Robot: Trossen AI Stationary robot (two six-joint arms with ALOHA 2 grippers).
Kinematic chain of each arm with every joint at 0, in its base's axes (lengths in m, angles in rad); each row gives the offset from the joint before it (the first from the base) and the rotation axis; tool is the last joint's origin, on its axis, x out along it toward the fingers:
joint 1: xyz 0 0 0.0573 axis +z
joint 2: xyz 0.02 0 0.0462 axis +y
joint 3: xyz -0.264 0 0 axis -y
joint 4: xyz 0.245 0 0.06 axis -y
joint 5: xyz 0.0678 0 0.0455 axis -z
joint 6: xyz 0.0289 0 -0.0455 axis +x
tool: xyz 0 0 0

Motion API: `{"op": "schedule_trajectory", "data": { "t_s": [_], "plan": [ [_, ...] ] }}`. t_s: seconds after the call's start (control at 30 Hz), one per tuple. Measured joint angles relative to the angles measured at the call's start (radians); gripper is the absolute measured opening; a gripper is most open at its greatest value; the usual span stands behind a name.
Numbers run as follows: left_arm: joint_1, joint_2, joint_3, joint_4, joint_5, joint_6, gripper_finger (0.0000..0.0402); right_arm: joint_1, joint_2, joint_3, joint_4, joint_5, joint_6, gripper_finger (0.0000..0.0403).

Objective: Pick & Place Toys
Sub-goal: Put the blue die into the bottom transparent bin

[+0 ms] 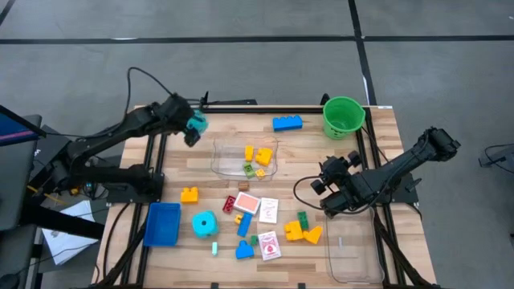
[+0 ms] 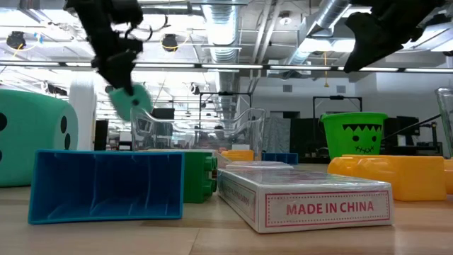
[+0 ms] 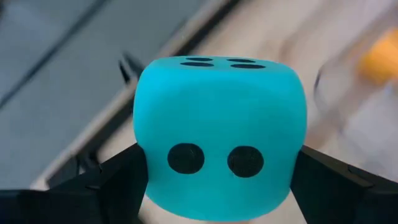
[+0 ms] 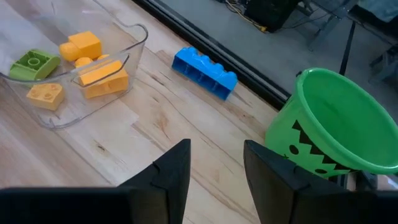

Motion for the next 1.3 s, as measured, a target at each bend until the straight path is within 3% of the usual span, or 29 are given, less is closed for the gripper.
{"op": "schedule_trajectory", "data": {
  "t_s": [0.13, 0.2, 0.5, 0.6, 0.8, 0.9, 1.07, 1.3],
  "plan": [
    [0.000, -0.036, 0.014, 0.191, 0.006, 0.000, 0.0326, 0.000, 0.000, 0.000, 0.003, 0.000, -0.051, 0.0140],
    [0.000, -0.044, 0.015, 0.286, 0.063, 0.016, 0.0326, 0.000, 0.000, 0.000, 0.006, 0.005, -0.089, 0.0140],
    [-0.025, 0.038, 0.014, 0.605, 0.524, -0.074, 0.0326, -0.049, 0.000, 0.000, 0.018, 0.031, -0.295, 0.0140],
    [-0.068, 0.099, 0.015, 0.708, 0.636, -0.101, 0.0326, -0.091, 0.001, 0.000, 0.022, 0.030, -0.416, 0.0140],
    [-0.167, 0.235, 0.014, 0.863, 0.686, -0.117, 0.0326, -0.146, 0.001, 0.000, 0.066, 0.024, -0.454, 0.0140],
    [-0.197, 0.305, 0.014, 0.951, 0.687, -0.166, 0.0326, -0.103, -0.001, 0.011, 0.108, 0.105, -0.484, 0.0141],
    [-0.204, 0.389, 0.014, 1.118, 0.692, -0.269, 0.0326, 0.037, -0.057, 0.080, 0.127, 0.382, -0.447, 0.0163],
    [-0.217, 0.494, 0.014, 1.455, 0.912, -0.463, 0.0326, 0.122, -0.152, 0.114, 0.172, 0.468, -0.489, 0.0270]
  ]
}}
